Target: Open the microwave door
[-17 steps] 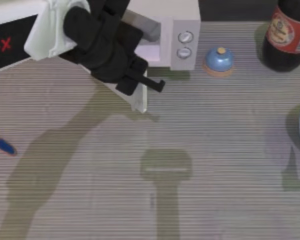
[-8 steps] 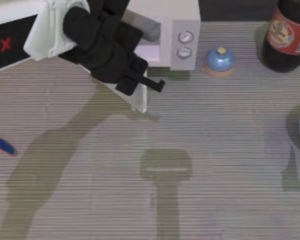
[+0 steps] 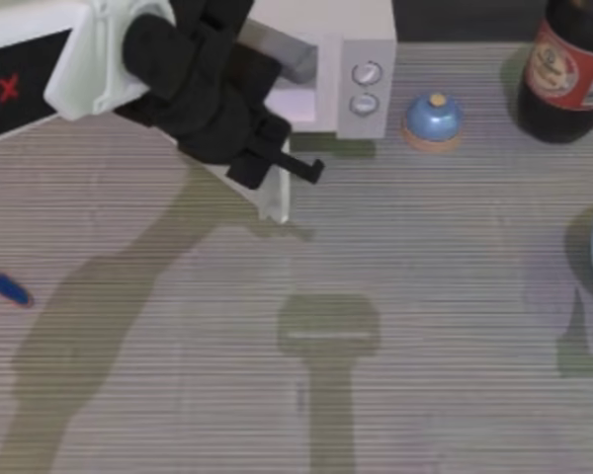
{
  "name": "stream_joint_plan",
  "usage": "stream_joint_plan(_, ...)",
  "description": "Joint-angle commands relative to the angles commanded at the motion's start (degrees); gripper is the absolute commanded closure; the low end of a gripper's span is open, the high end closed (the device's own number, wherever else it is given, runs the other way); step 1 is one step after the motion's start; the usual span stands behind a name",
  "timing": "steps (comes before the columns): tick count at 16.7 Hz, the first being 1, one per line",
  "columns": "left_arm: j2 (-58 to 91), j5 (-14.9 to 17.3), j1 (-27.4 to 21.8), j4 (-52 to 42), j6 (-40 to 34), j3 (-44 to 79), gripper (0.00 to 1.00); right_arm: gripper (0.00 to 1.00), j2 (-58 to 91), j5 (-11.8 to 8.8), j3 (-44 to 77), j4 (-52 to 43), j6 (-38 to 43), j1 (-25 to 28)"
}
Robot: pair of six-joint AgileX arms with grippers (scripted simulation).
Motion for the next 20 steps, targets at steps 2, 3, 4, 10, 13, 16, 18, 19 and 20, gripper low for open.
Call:
stream_joint_plan(2, -0.92, 1.03, 0.79, 0.08, 2.15, -0.85, 1.0, 0.0, 0.0, 0.0, 0.0, 0.0, 0.0, 0.0)
stream_joint_plan(3, -1.44, 1.69, 1.29, 0.08, 3.45, -1.4, 1.0, 0.0, 0.0, 0.0, 0.0, 0.0, 0.0, 0.0)
stream_joint_plan(4, -1.91, 2.36, 1.81, 0.04, 4.73, -2.0, 1.0, 0.0, 0.0, 0.0, 0.0, 0.0, 0.0, 0.0)
stream_joint_plan(10, -2.76, 3.89, 2.95, -0.21, 7.52, -3.45, 1.0, 0.0, 0.0, 0.0, 0.0, 0.0, 0.0, 0.0)
stream_joint_plan(13, -2.76, 3.89, 2.95, -0.21, 7.52, -3.45, 1.0, 0.0, 0.0, 0.0, 0.0, 0.0, 0.0, 0.0)
stream_joint_plan(16, -2.76, 3.89, 2.95, -0.21, 7.52, -3.45, 1.0, 0.0, 0.0, 0.0, 0.0, 0.0, 0.0, 0.0)
stream_joint_plan(18, -2.76, 3.89, 2.95, -0.21, 7.52, -3.45, 1.0, 0.0, 0.0, 0.0, 0.0, 0.0, 0.0, 0.0)
stream_joint_plan(19, -2.76, 3.89, 2.95, -0.21, 7.52, -3.45, 1.0, 0.0, 0.0, 0.0, 0.0, 0.0, 0.0, 0.0)
stream_joint_plan(20, -2.76, 3.89, 2.95, -0.21, 7.52, -3.45, 1.0, 0.0, 0.0, 0.0, 0.0, 0.0, 0.0, 0.0)
